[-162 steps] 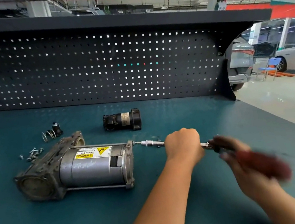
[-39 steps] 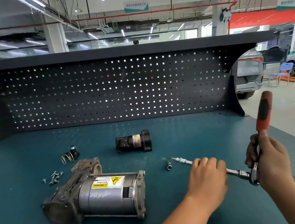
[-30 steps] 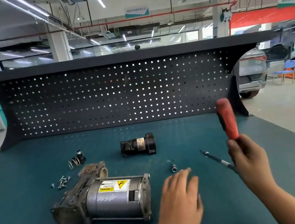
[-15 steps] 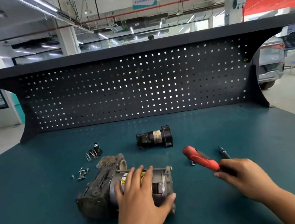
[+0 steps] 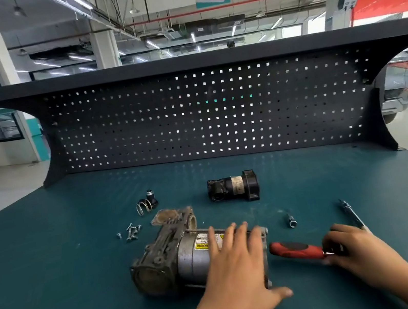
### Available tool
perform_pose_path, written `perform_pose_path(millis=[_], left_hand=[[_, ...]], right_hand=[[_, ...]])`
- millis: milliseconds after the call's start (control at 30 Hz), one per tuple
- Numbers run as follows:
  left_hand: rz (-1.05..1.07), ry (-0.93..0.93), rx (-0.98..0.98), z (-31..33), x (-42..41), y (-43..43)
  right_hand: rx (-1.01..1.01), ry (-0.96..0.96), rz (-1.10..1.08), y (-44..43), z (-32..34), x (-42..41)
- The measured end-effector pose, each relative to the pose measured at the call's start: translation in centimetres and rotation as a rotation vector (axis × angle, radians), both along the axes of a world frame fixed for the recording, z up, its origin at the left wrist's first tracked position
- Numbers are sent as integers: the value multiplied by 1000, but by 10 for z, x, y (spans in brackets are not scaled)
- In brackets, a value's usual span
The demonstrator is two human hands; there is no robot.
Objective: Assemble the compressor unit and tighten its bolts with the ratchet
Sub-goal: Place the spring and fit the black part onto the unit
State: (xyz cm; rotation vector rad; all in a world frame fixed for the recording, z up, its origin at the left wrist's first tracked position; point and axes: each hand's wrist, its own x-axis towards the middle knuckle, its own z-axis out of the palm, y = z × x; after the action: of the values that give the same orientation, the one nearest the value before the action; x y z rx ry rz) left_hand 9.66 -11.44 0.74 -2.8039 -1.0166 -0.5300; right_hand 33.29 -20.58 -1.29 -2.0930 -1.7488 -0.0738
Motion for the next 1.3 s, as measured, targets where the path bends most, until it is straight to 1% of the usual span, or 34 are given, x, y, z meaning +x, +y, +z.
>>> perform_pose_path(millis=[133,233,300,367,400,433,500,533,567,633,667,700,733,800,867,1000,1067,1133,1200,1300], left_hand=[[-36,-33,48,-1,3,1],[-63,-36,30,-1,-1,5],[-77,-40,7,-3,-2,5],[-91,-46,-11,-5,-4,5],[-106,-55,-19,-6,-6,5],[-123,-59,-28,-7,-9,5],[-138,-46,-35,-11,-19,9],[-130,-44,-35,-12,-26,13],[-112,-48,-39,-14,-33,17],[-84,-64,3,-17,-47,23],[-66,-16,25,-15,-54,24],[-58,29,13,-11,-60,22],[-73,30,57,-10,-62,21],[-112,7,164,-15,-62,21],[-122,-13,225,-18,-61,20],[-126,-39,341,-25,-58,15],[-91,-68,385,-25,-57,13],[-65,-90,401,-23,-58,14],[-91,-114,410,-23,-59,17],[-147,-173,349,-13,-62,18]], right_hand=[[-17,42,-46,-3,-1,1],[-49,34,-24,-5,3,-1],[6,49,12,-3,8,-8],[141,188,45,0,16,-27],[174,309,67,4,20,-40],[162,465,101,9,23,-54],[34,755,210,22,28,-77],[-40,816,259,28,29,-85],[-103,805,295,34,31,-92],[-172,701,315,40,33,-99],[-174,669,292,42,34,-101],[-157,662,262,44,33,-103],[-127,651,236,44,33,-106],[-72,606,206,44,32,-110],[-46,577,194,42,34,-112],[-4,591,152,36,37,-121],[9,649,108,34,38,-127],[2,678,49,32,42,-132],[0,672,3,29,48,-138],[-3,637,-53,23,62,-145]])
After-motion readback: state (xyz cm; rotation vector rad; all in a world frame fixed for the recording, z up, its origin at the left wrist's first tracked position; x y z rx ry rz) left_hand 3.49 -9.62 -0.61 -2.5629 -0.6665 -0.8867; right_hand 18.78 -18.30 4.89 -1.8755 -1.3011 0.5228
